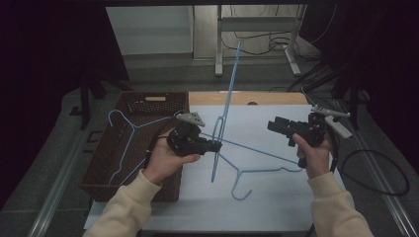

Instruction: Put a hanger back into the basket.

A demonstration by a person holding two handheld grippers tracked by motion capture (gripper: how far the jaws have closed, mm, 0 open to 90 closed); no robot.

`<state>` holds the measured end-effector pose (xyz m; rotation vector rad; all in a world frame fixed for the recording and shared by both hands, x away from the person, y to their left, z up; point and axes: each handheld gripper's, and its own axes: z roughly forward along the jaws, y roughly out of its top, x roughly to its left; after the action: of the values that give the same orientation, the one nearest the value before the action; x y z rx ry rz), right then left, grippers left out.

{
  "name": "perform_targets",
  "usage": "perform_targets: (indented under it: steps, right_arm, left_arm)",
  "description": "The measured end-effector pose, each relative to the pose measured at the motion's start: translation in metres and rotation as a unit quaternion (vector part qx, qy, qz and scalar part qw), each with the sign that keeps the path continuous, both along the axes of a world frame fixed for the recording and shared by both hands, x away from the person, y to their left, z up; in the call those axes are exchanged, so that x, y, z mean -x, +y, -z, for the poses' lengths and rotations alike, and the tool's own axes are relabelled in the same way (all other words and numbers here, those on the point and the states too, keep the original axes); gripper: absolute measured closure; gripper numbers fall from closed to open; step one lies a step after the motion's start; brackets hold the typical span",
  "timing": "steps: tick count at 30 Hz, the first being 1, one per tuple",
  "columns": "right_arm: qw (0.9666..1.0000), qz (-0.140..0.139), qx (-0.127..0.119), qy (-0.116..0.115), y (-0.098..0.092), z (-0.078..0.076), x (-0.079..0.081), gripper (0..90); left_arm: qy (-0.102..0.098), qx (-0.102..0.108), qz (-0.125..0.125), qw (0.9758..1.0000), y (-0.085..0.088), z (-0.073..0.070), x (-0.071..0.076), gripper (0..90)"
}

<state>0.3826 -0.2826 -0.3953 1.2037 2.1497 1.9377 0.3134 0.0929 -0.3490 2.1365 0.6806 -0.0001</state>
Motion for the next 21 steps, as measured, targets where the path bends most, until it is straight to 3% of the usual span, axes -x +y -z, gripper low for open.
perform_targets:
  steps: [2,4,8,15,21]
  right_arm:
    - [0.9999,-0.005,0.014,0.003,0.0,0.011,0.004,35.6]
    - [0.9996,-0.009,0.026,-0.008,-0.002,0.022,0.011,35.6]
    - [0.999,-0.012,0.041,-0.016,-0.005,0.033,0.017,34.1]
    - [0.996,0.002,0.082,-0.035,-0.011,0.046,0.024,32.2]
    - [0.994,0.01,0.104,-0.032,-0.015,0.056,0.028,31.5]
  left_arm:
    - [-0.002,-0.003,0.0,1.0,0.007,-0.003,0.0,87.9]
    - [-0.001,-0.004,0.001,1.0,0.013,-0.005,0.001,87.9]
    - [0.001,-0.007,-0.001,1.0,0.025,-0.005,0.001,88.0]
    - [0.003,-0.012,-0.007,0.9999,0.043,-0.006,0.001,88.0]
    - [-0.002,-0.02,-0.005,0.9998,0.056,-0.013,0.001,87.9]
